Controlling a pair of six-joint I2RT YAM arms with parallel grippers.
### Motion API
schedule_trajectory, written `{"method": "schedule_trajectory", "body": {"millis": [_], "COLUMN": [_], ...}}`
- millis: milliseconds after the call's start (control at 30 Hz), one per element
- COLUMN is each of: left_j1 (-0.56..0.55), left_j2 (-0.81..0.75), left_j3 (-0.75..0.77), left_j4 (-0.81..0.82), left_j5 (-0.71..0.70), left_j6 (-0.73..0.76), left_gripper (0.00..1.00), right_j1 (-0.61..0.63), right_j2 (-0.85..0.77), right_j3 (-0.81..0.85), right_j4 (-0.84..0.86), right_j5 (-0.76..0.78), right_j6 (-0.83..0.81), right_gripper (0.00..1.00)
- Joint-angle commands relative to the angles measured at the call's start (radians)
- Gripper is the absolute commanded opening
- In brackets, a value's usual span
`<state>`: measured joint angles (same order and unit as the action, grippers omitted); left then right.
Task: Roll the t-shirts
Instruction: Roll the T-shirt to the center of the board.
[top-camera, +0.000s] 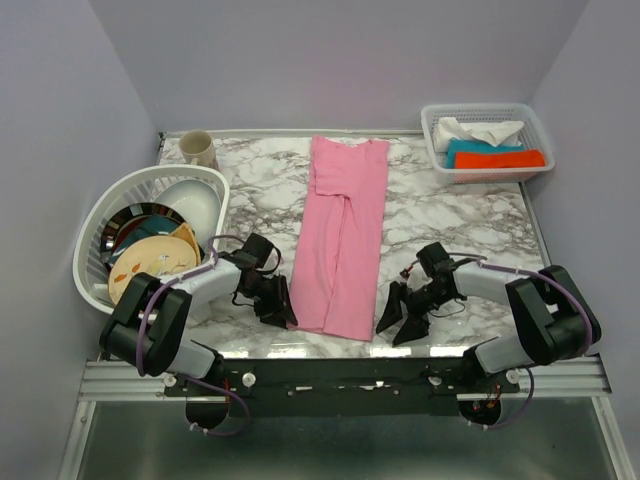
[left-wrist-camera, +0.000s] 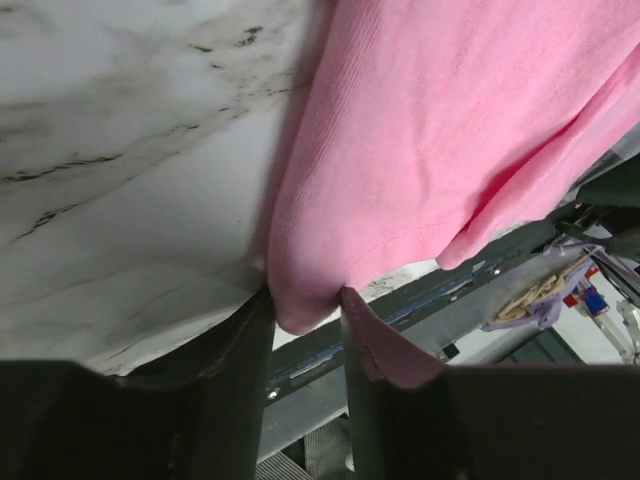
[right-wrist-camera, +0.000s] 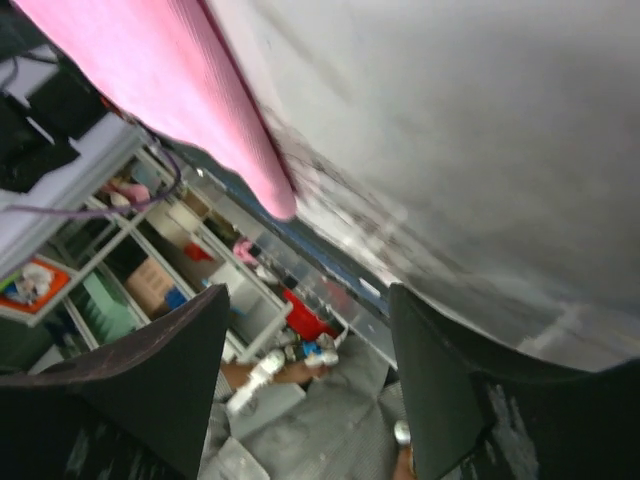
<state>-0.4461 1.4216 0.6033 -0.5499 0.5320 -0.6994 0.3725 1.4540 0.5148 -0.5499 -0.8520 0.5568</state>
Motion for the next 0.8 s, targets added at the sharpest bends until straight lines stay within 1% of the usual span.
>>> {"method": "schedule_trajectory", "body": {"millis": [0,33,100,133,200,233,300,333,400,433,567,667,767], "left_j1": [-0.008,-0.011,-0.019,-0.029,-0.036,-0.040,-0.043,-0.043,-0.045,-0.045,-0.048,-0.052,-0.055], "left_j2": [0.031,0.025,0.016,0.007,-0.001,-0.010,-0.019,-0.029,-0.035,-0.042,-0.064,-0.084,-0.095], "left_j3": [-0.063,-0.072,-0.082,-0.086,-0.094,-0.106,-0.115,-0.117,-0.119,-0.119,-0.135,-0.145,-0.152], "left_j4": [0.059,0.054,0.057,0.062,0.082,0.091,0.102,0.102,0.102,0.102,0.117,0.122,0.140], "left_j5": [-0.058,-0.061,-0.058,-0.053,-0.024,-0.012,0.000,0.002,0.003,0.009,0.052,0.060,0.081], "left_j6": [-0.003,-0.003,-0.009,-0.017,-0.037,-0.044,-0.057,-0.055,-0.058,-0.058,-0.077,-0.086,-0.103], "left_gripper": [0.35,0.27,0.21,0.16,0.12,0.10,0.06,0.00,0.00,0.00,0.00,0.00,0.00], "right_j1": [0.011,0.013,0.013,0.028,0.057,0.092,0.112,0.117,0.118,0.123,0.123,0.124,0.132], "right_j2": [0.014,0.006,-0.032,-0.046,-0.087,-0.095,-0.096,-0.086,-0.063,-0.040,-0.012,-0.009,0.005], "right_j3": [-0.039,-0.042,-0.067,-0.079,-0.107,-0.113,-0.127,-0.131,-0.134,-0.134,-0.142,-0.147,-0.136], "right_j4": [0.108,0.093,0.053,0.047,0.045,0.048,0.076,0.090,0.139,0.154,0.273,0.277,0.243], "right_j5": [0.068,0.080,0.106,0.108,0.104,0.097,0.096,0.099,0.120,0.126,0.175,0.185,0.223], "right_j6": [0.087,0.086,0.089,0.098,0.139,0.155,0.190,0.198,0.227,0.239,0.296,0.308,0.293], "right_gripper": [0.73,0.73,0.76,0.77,0.81,0.82,0.81,0.79,0.72,0.71,0.70,0.70,0.65]}}
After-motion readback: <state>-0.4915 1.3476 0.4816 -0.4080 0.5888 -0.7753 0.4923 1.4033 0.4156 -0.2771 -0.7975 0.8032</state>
